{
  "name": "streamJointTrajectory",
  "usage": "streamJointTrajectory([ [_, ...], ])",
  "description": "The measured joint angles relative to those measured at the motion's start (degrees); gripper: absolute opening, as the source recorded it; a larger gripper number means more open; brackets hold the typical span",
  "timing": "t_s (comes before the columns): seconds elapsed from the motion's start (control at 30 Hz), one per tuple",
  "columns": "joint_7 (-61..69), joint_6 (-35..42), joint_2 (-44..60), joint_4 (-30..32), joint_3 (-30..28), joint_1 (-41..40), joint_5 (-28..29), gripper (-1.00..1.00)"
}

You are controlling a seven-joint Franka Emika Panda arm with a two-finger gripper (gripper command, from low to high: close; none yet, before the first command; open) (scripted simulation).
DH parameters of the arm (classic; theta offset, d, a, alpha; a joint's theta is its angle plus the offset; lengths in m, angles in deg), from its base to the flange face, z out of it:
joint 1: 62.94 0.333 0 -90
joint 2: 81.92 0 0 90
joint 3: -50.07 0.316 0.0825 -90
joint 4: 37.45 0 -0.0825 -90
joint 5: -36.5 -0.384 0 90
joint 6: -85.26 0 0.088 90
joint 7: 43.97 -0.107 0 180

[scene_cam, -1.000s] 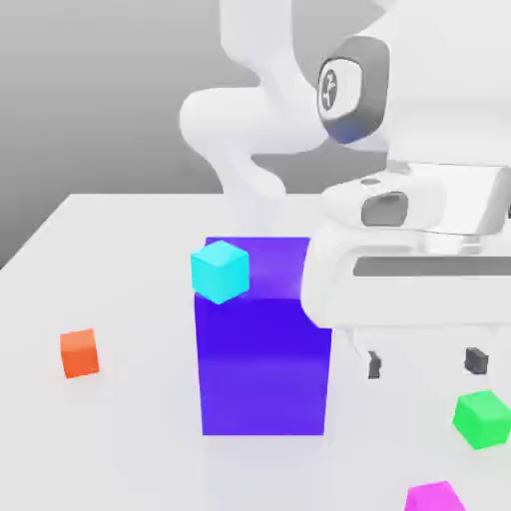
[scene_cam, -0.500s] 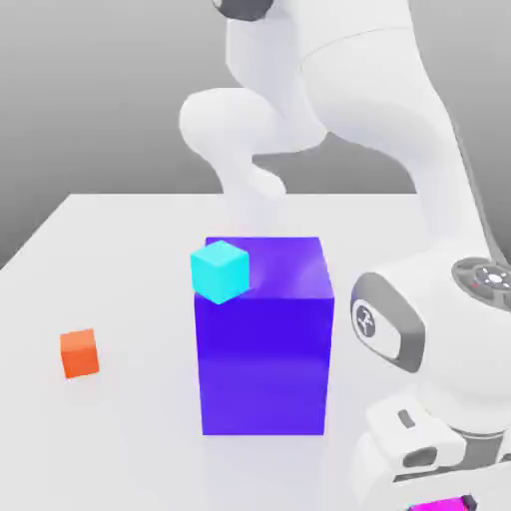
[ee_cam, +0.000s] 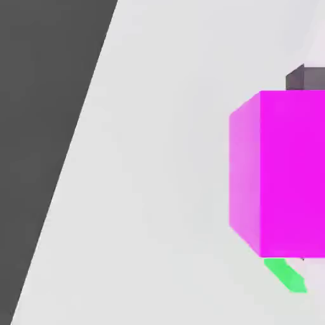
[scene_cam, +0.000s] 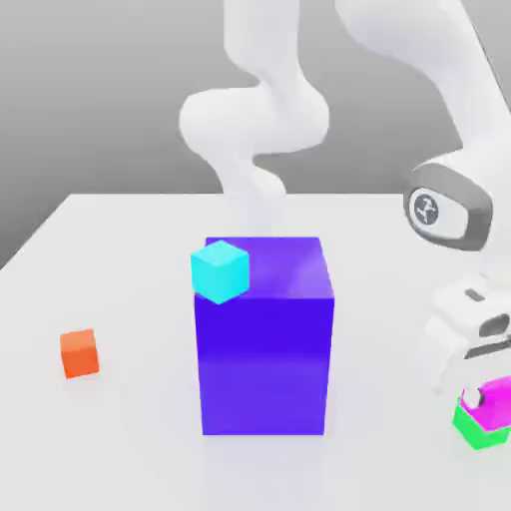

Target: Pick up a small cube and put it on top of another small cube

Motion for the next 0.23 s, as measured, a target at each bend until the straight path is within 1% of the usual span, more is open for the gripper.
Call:
streamJointTrajectory([
  [0.13,-4.70,-5.92,5.99,0.44,-2.86,3.10,5.85,-1.00],
  [0.17,-5.57,-7.16,7.42,0.36,-3.75,3.82,7.04,1.00],
  [0.23,-5.57,-7.16,7.42,0.36,-3.75,3.82,7.04,1.00],
])
